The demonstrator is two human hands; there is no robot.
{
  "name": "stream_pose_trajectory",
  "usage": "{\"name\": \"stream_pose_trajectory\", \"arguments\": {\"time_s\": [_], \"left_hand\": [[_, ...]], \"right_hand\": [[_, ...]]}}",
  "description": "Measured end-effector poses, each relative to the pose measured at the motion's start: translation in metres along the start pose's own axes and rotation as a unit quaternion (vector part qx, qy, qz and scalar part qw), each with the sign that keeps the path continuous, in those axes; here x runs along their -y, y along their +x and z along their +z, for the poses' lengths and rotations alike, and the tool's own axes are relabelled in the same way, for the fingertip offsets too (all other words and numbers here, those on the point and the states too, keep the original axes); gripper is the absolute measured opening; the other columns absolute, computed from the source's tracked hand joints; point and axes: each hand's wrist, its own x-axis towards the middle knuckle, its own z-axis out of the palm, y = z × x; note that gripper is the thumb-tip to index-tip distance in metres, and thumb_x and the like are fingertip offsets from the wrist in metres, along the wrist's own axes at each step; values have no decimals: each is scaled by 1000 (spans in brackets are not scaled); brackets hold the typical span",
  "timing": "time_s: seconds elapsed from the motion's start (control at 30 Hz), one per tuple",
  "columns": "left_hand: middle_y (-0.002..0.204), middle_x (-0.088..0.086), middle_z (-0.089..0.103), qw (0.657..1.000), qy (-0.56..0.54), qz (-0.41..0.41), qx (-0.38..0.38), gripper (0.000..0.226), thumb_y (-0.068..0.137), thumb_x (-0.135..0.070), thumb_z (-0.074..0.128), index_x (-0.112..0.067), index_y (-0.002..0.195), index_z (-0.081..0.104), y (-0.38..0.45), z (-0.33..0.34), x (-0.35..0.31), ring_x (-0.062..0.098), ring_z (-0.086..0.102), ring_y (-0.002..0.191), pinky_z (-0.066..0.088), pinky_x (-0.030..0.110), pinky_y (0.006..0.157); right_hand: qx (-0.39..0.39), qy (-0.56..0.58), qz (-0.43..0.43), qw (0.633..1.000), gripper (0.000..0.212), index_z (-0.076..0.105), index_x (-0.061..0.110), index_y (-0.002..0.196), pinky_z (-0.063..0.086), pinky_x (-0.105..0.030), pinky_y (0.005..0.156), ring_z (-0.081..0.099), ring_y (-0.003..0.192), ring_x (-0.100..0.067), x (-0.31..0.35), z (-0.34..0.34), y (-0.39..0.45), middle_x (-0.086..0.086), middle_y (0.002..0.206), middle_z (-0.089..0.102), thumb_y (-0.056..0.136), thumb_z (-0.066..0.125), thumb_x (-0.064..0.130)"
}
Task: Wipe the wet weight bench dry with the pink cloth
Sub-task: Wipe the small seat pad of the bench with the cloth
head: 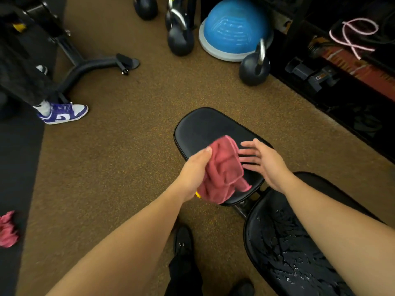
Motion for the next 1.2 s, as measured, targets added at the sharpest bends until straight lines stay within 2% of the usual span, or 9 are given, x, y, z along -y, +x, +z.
{"name": "stream_pose_trajectory", "arguments": {"time_s": [0.13, 0.3, 0.4, 0.53, 0.63, 0.77, 0.9, 1.0, 1.2], "left_hand": [[128, 19, 67, 986, -162, -48, 15, 55, 103, -48, 45, -5, 134, 59, 13, 6, -21, 31, 63, 122, 40, 49, 113], [129, 14, 67, 988, -153, -16, 6, 51, 104, -46, 42, -9, 135, 60, 29, 0, -28, 26, 63, 123, 39, 49, 114], [134, 4, 64, 999, -30, 13, -6, 50, 106, -46, 37, -15, 141, 55, 32, 14, -31, 12, 56, 129, 35, 39, 118], [168, -8, -6, 973, 220, 17, 69, 75, 96, -65, 22, -32, 160, 4, 39, 41, -43, 9, -15, 151, 0, 41, 123], [167, 4, 14, 974, 220, 25, 50, 59, 108, -43, 31, -14, 159, 23, 57, 24, -53, 22, 6, 155, 11, 39, 124], [167, -1, 12, 924, 375, 55, -57, 56, 106, -20, 43, -18, 158, 25, 85, -43, -51, 16, 2, 154, 2, 30, 121], [164, 3, 25, 895, 434, -41, -94, 59, 104, -10, 41, -17, 159, 21, 99, -105, -38, 22, 32, 147, 25, 36, 120], [137, -5, 58, 923, 371, -66, -76, 53, 103, -7, 43, -31, 150, 35, 101, -117, -34, 6, 58, 98, 49, 25, 82], [116, -11, 68, 974, 110, -141, -140, 40, 102, -7, 41, -27, 134, 55, 103, -114, -32, 7, 64, 108, 51, 24, 90]], "right_hand": [[151, 144, 63, 976, 73, 60, 15, 137, 51, -50, 101, 65, 117, -29, 3, 16, -8, -14, 130, 67, 96, 32, 69], [59, 185, -15, 981, 40, 61, 10, 133, 52, -45, 101, 62, 124, -34, 13, 34, 4, -14, 127, 69, 95, 66, 23], [44, 260, 10, 965, 44, 58, 17, 139, 50, -49, 104, 65, 121, -29, 21, 38, 9, -11, 131, 67, 101, 56, 40], [73, 244, 5, 967, 50, 52, 22, 141, 57, -40, 90, 68, 117, -24, 28, 50, 9, -6, 127, 70, 97, 55, 47], [-65, 252, -32, 965, 52, 43, 18, 143, 61, -35, 78, 73, 104, -26, 32, 39, 28, -13, 120, 71, 96, 66, 14], [-154, -126, -100, 975, 59, 27, 38, 154, 55, -42, 96, 67, 104, -16, 43, 1, 69, 5, 129, 60, 103, 54, 23], [-39, -488, -140, 861, 59, 18, 36, 160, 33, -47, 117, 39, 144, -30, 14, 12, 104, -4, 156, 43, 107, 42, 28], [-67, -573, -187, 795, 58, 16, 30, 161, 15, -47, 124, 10, 155, -19, -6, 52, 109, 8, 169, 12, 107, 37, 31], [-8, -636, -240, 733, 65, 4, 26, 162, 7, -48, 126, -2, 156, -17, -22, 91, 84, 8, 170, 0, 107, 36, 33]]}}
